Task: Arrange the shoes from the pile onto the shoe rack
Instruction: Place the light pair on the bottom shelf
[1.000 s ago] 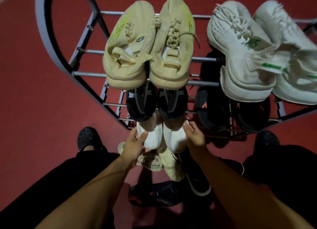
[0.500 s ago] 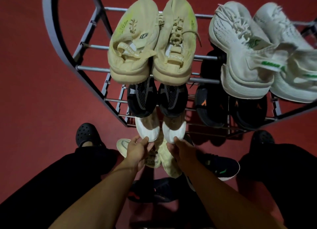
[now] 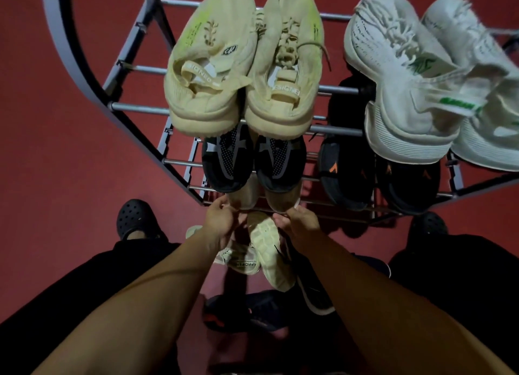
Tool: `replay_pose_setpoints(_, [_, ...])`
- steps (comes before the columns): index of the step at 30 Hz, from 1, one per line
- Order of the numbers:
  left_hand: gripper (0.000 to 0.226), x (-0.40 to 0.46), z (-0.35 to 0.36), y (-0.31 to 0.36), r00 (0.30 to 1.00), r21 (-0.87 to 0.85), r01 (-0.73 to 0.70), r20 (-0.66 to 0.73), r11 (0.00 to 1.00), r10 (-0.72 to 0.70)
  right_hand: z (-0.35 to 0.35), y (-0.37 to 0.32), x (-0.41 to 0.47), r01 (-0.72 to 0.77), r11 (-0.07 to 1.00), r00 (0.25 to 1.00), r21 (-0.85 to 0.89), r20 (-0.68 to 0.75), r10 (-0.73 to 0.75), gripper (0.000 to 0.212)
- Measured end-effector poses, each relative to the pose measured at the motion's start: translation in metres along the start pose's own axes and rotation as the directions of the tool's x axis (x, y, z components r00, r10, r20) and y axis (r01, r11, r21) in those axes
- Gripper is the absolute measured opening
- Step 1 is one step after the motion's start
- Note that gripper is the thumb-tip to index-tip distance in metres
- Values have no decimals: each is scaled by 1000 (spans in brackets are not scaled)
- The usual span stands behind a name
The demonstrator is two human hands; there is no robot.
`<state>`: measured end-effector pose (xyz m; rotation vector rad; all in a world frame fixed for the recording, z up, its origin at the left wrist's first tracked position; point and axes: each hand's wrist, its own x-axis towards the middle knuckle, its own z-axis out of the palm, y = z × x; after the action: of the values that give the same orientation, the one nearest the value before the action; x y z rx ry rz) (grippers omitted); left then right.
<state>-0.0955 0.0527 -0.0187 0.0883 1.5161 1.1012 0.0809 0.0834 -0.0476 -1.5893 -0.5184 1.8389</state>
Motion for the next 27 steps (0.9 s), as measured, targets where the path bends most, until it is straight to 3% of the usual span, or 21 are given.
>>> replay_pose_setpoints(4, [31, -1, -6, 0, 999, 180, -11, 41, 984, 4, -13, 0, 1, -5, 995, 991, -97, 132, 18, 13])
replay_pose_setpoints(9, [24, -1, -33, -26, 1000, 282, -16, -10, 959, 20, -28, 16, -18, 22, 959, 997, -283, 71, -2, 24])
replay_pose_setpoints(13, [24, -2, -49, -63, 994, 338, 109, -50, 935, -98, -48, 47, -23, -34, 910, 999, -412, -16, 30, 18])
replay_pose_setpoints(16, [19, -5, -53, -83, 983, 390, 177, -32, 904, -179, -58, 71, -24, -105, 872, 993, -479, -8, 116, 8])
replay_pose_setpoints(20, [25, 3, -56, -101, 976, 423, 213, -49, 881, -212, -60, 95, -15, -56, 799, 987, -599, 88, 135, 21])
replay_pose_setpoints(21, [23, 7, -58, -104, 977, 446, 205, -43, 871, -208, -59, 100, -10, -38, 771, 984, -636, 112, 140, 25])
replay_pose_setpoints(25, [21, 15, -74, -112, 980, 603, 129, 47, 788, -196, -78, 147, 43, -45, 699, 965, -714, 151, 216, 78])
replay_pose_setpoints(27, [18, 19, -80, -114, 971, 596, 148, 62, 789, -229, -60, 136, 43, -10, 651, 968, -759, 155, 195, 95])
